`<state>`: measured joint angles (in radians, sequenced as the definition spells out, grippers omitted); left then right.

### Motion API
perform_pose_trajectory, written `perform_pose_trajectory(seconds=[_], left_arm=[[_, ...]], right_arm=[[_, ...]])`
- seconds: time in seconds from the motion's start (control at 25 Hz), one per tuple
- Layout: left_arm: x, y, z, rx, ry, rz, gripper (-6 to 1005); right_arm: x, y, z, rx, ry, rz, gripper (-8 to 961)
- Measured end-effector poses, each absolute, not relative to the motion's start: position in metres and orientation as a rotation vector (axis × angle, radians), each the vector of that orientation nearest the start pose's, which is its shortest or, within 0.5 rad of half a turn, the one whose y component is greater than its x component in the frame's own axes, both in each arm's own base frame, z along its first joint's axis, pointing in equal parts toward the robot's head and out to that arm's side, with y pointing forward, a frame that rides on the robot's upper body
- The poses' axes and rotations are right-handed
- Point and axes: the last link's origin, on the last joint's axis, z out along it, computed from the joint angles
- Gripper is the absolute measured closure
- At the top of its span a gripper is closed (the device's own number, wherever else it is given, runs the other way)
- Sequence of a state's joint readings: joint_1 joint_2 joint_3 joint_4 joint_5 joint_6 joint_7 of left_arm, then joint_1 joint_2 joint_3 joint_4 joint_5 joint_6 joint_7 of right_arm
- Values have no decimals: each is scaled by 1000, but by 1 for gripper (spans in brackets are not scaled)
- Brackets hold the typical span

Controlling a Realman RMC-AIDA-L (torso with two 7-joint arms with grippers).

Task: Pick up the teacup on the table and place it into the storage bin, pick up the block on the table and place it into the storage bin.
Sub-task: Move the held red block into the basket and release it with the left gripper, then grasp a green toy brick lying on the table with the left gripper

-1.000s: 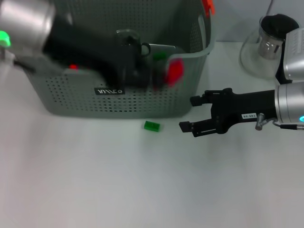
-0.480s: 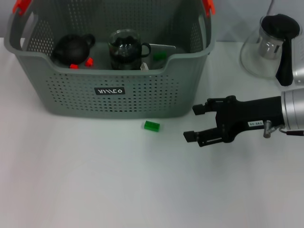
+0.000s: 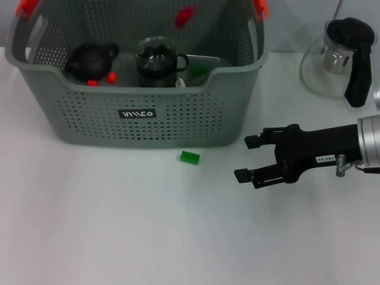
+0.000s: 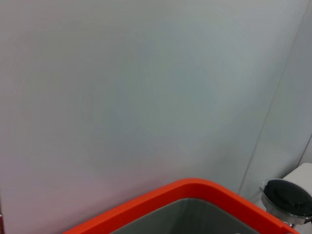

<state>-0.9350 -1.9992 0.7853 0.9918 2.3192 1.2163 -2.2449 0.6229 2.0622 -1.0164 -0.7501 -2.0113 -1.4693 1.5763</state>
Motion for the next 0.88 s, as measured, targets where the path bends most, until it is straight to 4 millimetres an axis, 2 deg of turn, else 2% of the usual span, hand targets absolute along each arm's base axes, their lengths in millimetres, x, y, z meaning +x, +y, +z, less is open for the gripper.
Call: perform_pose_trajectory(seconds=[0.2,0.32,0.48,0.52,0.6,0.72,0.88], left_arm=[[-118,456,95,-2392,-741,-426,580],[-116,423,95,-2489,-699,-475,516],[-121,368,84,-2708,-567,-578,327],[-123,362,83,-2731,-554,-593,280],[-136,339,78,-2817,-504,-653,196],[-160,314,72,-2890,-466,-749,69],[-186,291,70,-2913,-447,-841,31]], right_arm=[[219,353,-25,-2959,516,374,39],[219,353,-29,-2969,501,336,39],[214,356,-35,-2977,473,310,41],[213,357,-36,-2978,465,307,41],[211,359,-40,-2971,452,287,41],[210,363,-49,-2966,442,249,41],[207,367,-63,-2977,429,195,41]])
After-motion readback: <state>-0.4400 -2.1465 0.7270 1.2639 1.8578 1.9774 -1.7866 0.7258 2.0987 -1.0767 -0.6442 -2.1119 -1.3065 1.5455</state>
